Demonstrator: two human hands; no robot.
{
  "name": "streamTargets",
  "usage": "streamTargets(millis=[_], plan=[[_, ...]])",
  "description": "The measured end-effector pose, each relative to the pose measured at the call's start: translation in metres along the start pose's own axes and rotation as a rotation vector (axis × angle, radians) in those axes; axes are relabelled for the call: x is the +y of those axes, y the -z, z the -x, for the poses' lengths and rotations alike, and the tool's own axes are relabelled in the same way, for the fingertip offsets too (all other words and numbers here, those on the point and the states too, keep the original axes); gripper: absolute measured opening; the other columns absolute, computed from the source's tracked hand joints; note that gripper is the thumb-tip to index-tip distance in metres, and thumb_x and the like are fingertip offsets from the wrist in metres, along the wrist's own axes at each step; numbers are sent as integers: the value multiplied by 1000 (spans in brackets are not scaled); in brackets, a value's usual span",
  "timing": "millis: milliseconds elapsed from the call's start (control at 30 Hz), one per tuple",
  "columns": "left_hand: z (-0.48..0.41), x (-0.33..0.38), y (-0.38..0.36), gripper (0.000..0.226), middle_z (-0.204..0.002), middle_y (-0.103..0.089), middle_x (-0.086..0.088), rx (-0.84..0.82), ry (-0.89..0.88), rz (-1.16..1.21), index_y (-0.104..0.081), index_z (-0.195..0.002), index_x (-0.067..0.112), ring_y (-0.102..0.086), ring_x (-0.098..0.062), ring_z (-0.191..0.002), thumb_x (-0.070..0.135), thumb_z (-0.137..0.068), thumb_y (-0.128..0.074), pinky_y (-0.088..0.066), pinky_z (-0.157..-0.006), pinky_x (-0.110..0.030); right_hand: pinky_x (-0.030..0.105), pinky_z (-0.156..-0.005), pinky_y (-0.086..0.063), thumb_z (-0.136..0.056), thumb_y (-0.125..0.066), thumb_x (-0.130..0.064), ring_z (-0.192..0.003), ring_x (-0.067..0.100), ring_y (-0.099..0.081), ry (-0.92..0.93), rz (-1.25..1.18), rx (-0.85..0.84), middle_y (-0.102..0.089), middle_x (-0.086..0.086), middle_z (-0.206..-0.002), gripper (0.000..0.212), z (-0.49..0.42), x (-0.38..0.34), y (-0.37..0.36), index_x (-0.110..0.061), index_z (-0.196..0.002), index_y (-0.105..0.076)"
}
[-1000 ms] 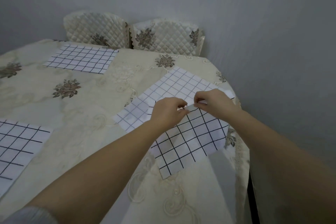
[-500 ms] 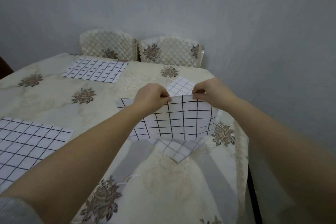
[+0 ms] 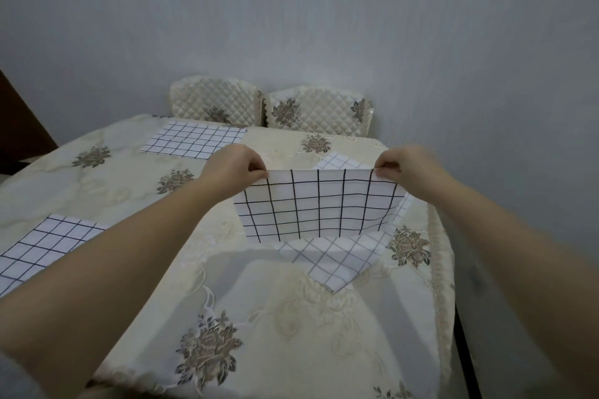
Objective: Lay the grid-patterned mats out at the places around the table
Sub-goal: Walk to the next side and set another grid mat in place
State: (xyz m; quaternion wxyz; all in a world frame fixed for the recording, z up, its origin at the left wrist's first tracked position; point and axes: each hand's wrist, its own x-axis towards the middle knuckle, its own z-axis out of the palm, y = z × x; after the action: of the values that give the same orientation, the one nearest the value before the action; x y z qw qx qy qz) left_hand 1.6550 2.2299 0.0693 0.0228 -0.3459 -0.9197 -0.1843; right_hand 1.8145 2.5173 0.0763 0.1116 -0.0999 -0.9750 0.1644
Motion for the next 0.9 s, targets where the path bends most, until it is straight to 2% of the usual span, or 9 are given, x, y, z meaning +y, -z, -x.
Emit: streamTargets(millis=[100,200,367,500,633,700,767,833,900], plan=[[10,-12,6,13,-85,-73,5,17,24,-12,-75,-90,21,-61,-10,-76,31,-85,-68,-47,-67,-26,29,-70,-46,-85,-67,-15,-77,22,-62,-33,-23,12,-64,0,-77,7,9,3,2,-10,-89,-71],[20,-22,10,11,-83,-71,6,39,43,4,-75,-89,21,-60,-11,-75,28,-86,-68,-44,-65,-26,27,-68,-41,-86,-67,-16,-76,21,-60,-69,-7,13,-63,0,-78,8,22,4,4,-11,-91,-71],[36,-34,14,5,-79,-68,6,90,44,142,-71,-84,20,-60,-11,-75,18,-85,-67,-41,-62,-21,26,-65,-38,-86,-67,-16,-71,18,-57,-119,-3,55,-61,-2,-73,4,44,-2,3,-12,-86,-69],[50,-40,18,5,-82,-67,4,128,23,267,-68,-85,18,-60,-12,-78,13,-86,-66,-42,-68,-20,26,-66,-42,-85,-67,-13,-72,20,-58,-172,-78,135,-62,-1,-74,2,61,-11,1,-12,-83,-68],[70,-46,25,6,-84,-66,5,155,-22,260,-69,-90,18,-59,-10,-81,15,-88,-65,-42,-72,-22,26,-63,-42,-83,-71,-14,-69,17,-56,-218,-152,225,-57,-10,-67,13,80,-19,-4,-19,-75,-63],[82,-48,28,6,-82,-66,5,185,-23,289,-67,-85,20,-60,-12,-81,15,-87,-65,-46,-74,-25,24,-64,-39,-83,-70,-13,-70,12,-55,-230,-212,265,-59,-10,-70,12,91,-26,-7,-19,-76,-63],[93,-46,30,7,-80,-65,5,224,3,365,-64,-83,17,-59,-9,-77,14,-89,-62,-43,-68,-21,20,-64,-39,-84,-69,-13,-72,4,-55,-253,-314,303,-60,-11,-73,12,101,-36,-10,-18,-76,-62],[103,-43,31,8,-76,-62,3,240,57,464,-62,-84,13,-55,-8,-68,14,-91,-58,-38,-60,-20,16,-62,-40,-86,-67,-14,-69,4,-53,-277,-446,335,-60,-8,-73,8,110,-46,-12,-14,-80,-62],[112,-44,29,11,-70,-57,-1,242,127,619,-61,-84,11,-49,-15,-61,17,-92,-56,-38,-57,-26,17,-57,-39,-88,-65,-15,-62,9,-47,-303,-606,371,-57,-4,-71,7,119,-56,-14,-11,-84,-62]])
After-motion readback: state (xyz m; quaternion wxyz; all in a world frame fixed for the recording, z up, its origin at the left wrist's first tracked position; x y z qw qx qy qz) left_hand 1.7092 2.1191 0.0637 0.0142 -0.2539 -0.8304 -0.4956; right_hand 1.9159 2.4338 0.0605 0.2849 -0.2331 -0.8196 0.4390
